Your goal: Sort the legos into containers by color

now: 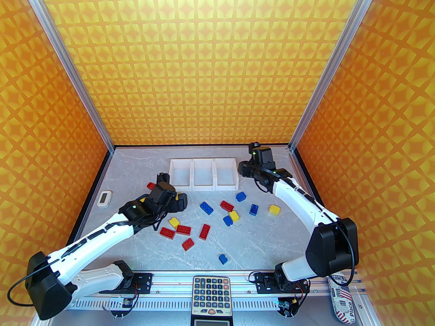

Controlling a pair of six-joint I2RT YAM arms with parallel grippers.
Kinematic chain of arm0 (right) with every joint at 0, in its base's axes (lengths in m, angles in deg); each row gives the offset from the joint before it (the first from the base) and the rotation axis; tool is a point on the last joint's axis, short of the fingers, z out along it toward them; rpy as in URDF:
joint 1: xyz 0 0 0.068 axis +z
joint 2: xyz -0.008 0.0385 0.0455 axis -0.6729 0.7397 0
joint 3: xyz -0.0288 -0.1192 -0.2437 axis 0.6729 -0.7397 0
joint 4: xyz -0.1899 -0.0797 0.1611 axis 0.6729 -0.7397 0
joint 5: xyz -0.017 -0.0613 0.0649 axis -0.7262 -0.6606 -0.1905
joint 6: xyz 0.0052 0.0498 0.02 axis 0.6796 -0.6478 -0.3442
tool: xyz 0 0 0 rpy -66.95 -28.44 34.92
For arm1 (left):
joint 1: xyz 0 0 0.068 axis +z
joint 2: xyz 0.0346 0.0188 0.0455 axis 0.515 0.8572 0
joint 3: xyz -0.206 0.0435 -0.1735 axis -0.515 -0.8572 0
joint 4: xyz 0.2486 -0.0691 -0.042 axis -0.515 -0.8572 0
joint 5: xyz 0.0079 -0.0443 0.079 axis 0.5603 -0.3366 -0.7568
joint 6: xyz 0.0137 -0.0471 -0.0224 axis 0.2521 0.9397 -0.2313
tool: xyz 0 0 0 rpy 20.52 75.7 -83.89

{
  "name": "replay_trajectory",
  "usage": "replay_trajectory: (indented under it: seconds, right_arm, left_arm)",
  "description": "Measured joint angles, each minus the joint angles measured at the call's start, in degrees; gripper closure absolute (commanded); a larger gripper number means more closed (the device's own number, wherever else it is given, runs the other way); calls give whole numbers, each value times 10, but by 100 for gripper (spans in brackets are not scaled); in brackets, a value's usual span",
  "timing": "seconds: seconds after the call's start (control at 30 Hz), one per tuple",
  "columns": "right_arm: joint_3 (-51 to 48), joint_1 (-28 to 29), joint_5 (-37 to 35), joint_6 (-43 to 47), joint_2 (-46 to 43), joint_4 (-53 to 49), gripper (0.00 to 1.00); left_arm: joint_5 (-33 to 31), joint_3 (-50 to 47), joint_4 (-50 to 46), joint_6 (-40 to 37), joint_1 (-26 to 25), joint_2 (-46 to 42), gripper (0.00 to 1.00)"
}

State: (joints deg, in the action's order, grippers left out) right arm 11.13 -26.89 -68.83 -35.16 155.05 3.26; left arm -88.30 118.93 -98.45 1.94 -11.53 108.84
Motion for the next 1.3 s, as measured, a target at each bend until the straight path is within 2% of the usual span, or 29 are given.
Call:
replay_trajectory:
  seconds: [0.2,0.3,0.37,0.43,0.6,0.8,0.97,1.1,1.2,1.3]
  right_arm:
    - [59,10,16,2,90,11,86]
    - [96,11,24,4,141,11,71]
    - [117,11,28,7,170,10,52]
    - [133,11,31,11,187,9,40]
    - [137,11,33,22,178,7,35]
    - [58,18,35,24,64,13,31]
    - [-46,38,34,36,-91,22,31]
    - [-95,45,32,43,-170,12,34]
    - [-111,45,27,48,-199,-14,35]
    - [-141,45,26,54,-231,-30,35]
  left_arm:
    - [-10,7,-5,0,-8,2,1]
    - [-15,7,-12,0,-9,2,1]
    - [-17,7,-15,0,-9,2,1]
    - [-21,7,-16,0,-9,2,1]
    - [-22,7,-17,0,-9,-23,1]
    - [-40,-1,-17,1,-9,-91,1]
    - [-49,-8,-17,1,-9,-91,1]
    - [-60,-11,-19,3,-9,-82,1]
    - [-68,-23,-19,15,9,-81,1]
    - [-73,-45,-26,34,56,-81,1]
